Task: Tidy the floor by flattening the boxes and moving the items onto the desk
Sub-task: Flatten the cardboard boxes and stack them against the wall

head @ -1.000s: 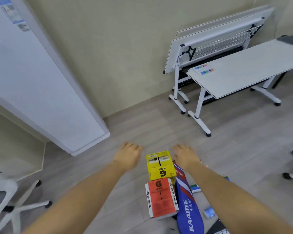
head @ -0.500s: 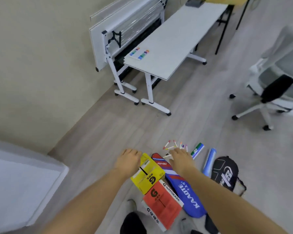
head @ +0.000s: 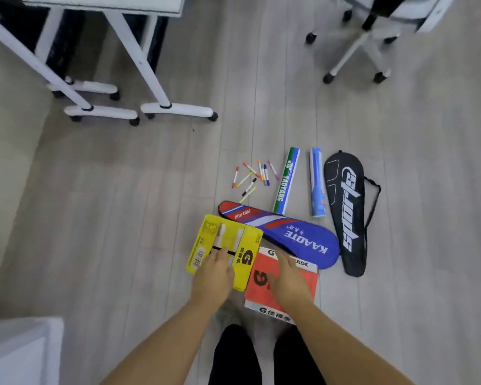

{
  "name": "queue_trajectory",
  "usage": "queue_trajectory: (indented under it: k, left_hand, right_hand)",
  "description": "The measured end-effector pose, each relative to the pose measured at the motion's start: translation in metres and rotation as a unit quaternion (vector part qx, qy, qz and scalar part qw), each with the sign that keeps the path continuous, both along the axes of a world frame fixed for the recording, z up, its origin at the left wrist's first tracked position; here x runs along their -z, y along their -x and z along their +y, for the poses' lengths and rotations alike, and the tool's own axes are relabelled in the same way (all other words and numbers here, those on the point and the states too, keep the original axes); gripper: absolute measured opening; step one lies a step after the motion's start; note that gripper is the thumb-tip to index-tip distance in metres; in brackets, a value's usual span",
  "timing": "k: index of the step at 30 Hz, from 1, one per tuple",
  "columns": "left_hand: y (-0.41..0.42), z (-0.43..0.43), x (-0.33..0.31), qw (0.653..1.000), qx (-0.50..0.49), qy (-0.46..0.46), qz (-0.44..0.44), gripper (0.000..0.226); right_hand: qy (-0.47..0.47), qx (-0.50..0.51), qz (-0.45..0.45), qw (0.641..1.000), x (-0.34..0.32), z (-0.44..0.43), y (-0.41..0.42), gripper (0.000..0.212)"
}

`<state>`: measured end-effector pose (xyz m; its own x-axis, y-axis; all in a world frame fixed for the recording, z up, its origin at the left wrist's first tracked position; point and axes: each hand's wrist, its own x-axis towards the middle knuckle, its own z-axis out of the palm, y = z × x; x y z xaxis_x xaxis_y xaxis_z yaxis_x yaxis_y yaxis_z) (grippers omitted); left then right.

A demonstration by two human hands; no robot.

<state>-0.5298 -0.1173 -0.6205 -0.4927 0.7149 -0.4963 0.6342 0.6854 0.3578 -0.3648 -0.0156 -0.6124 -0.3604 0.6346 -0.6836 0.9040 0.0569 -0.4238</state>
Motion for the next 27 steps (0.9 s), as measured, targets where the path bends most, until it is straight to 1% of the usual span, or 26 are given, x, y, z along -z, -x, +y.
queue_trajectory:
  k: [2, 4, 7, 9, 11, 14, 16, 17, 20, 21, 22, 25, 27]
  left_hand:
    - [-0.009, -0.004, 0.042, 1.000, -0.004, -0.001, -0.023, 0.053]
    - [-0.017, -0.005, 0.078, 0.999, -0.015, 0.005, -0.038, 0.059]
    - [-0.027, -0.004, 0.125, 0.997, -0.038, 0.018, -0.062, 0.069]
    - [-0.032, -0.007, 0.148, 0.995, -0.058, 0.023, -0.081, 0.071]
    - [-0.035, -0.012, 0.164, 0.993, -0.070, 0.021, -0.092, 0.069]
    - [-0.039, -0.019, 0.173, 0.991, -0.086, 0.002, -0.102, 0.058]
    - [-0.041, -0.021, 0.173, 0.989, -0.091, -0.004, -0.114, 0.050]
    - [-0.041, -0.021, 0.173, 0.989, -0.088, -0.002, -0.121, 0.048]
    - [-0.043, -0.021, 0.170, 0.987, -0.078, 0.015, -0.140, 0.047]
    - [-0.043, -0.021, 0.169, 0.987, -0.073, 0.023, -0.142, 0.048]
    - [-0.043, -0.022, 0.170, 0.987, -0.070, 0.034, -0.143, 0.049]
    - [-0.042, -0.029, 0.173, 0.986, -0.070, 0.050, -0.141, 0.050]
    - [-0.044, -0.035, 0.176, 0.986, -0.064, 0.045, -0.149, 0.050]
  right_hand:
    - [0.017, 0.040, -0.006, 0.999, 0.040, -0.013, -0.001, 0.062]
    - [0.025, 0.060, -0.005, 0.998, 0.076, -0.025, -0.005, 0.062]
    - [0.040, 0.085, -0.006, 0.996, 0.125, -0.040, -0.013, 0.069]
    - [0.054, 0.107, -0.014, 0.993, 0.151, -0.047, -0.017, 0.074]
    - [0.063, 0.154, -0.010, 0.986, 0.168, -0.051, -0.017, 0.076]
    - [0.071, 0.243, -0.010, 0.967, 0.184, -0.055, -0.016, 0.081]
    - [0.087, 0.288, -0.024, 0.953, 0.190, -0.055, -0.014, 0.073]
    - [0.097, 0.294, -0.033, 0.950, 0.192, -0.054, -0.011, 0.062]
    - [0.130, 0.239, -0.065, 0.960, 0.190, -0.048, 0.000, 0.013]
    - [0.132, 0.221, -0.074, 0.963, 0.188, -0.046, 0.003, 0.011]
    - [0.127, 0.212, -0.079, 0.966, 0.187, -0.044, 0.006, 0.015]
    - [0.094, 0.211, -0.086, 0.969, 0.179, -0.035, 0.012, 0.019]
    - [0.078, 0.220, -0.071, 0.970, 0.173, -0.030, 0.017, 0.024]
